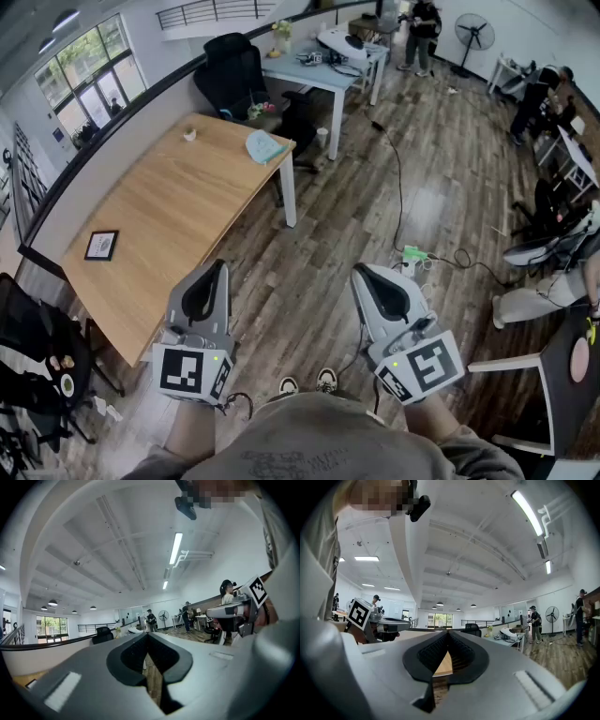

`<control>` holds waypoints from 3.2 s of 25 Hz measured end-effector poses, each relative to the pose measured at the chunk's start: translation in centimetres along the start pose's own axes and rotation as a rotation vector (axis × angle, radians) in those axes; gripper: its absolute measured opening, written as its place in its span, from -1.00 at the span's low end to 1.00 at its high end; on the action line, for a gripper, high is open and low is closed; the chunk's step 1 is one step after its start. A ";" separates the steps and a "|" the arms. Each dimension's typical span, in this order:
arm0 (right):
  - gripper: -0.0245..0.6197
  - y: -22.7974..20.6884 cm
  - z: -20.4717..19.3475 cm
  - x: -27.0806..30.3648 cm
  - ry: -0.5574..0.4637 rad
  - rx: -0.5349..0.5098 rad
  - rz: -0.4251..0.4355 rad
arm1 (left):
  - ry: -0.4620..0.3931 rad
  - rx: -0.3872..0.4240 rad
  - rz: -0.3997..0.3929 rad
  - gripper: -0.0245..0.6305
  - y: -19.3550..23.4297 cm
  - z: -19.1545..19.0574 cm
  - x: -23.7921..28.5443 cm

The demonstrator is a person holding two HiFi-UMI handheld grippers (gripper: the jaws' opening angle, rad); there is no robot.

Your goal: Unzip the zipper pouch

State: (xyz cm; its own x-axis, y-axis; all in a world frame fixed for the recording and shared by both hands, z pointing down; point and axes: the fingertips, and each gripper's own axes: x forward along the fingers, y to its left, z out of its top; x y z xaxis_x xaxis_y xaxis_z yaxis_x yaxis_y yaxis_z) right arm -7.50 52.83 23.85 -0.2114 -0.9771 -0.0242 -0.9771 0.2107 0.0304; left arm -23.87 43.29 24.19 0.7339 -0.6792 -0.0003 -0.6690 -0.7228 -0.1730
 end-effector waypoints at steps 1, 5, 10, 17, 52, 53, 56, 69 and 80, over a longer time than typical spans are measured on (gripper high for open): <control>-0.90 0.0 -0.1 0.0 0.001 0.002 0.000 | 0.000 -0.002 -0.001 -0.93 0.0 0.0 0.0; -0.89 -0.1 -0.3 -0.1 0.000 0.005 0.006 | 0.002 -0.012 -0.013 -0.93 -0.5 -0.3 0.1; -0.89 -1.2 -0.6 -0.3 -0.003 0.004 0.012 | 0.010 -0.012 -0.018 -0.93 -1.5 -0.8 0.8; -0.89 -3.4 -1.4 -0.7 0.009 -0.014 0.028 | 0.018 -0.015 -0.008 -0.93 -3.1 -1.3 2.0; -0.35 -12.9 -5.0 12.2 0.041 0.022 -0.001 | 0.025 -0.046 0.063 -0.34 5.0 -5.2 14.8; -0.35 -13.3 -5.1 13.5 0.045 0.023 -0.003 | 0.024 -0.045 0.060 -0.34 6.0 -5.3 15.8; -0.35 -14.3 -5.1 17.7 0.061 0.028 -0.007 | 0.027 -0.048 0.053 -0.34 9.1 -5.4 19.0; -0.35 -16.4 -5.6 34.8 0.077 0.043 -0.015 | 0.054 -0.030 0.046 -0.34 22.4 -8.1 29.4; -0.35 -20.5 -7.7 43.1 0.128 0.080 0.011 | 0.110 -0.052 0.072 -0.34 27.1 -10.2 36.1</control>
State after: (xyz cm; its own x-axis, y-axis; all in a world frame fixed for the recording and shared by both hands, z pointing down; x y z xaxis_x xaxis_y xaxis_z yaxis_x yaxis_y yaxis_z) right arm 3.57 6.22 29.91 -0.2226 -0.9694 0.1032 -0.9746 0.2185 -0.0496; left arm -16.70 -2.09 29.56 0.6688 -0.7370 0.0974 -0.7265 -0.6758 -0.1248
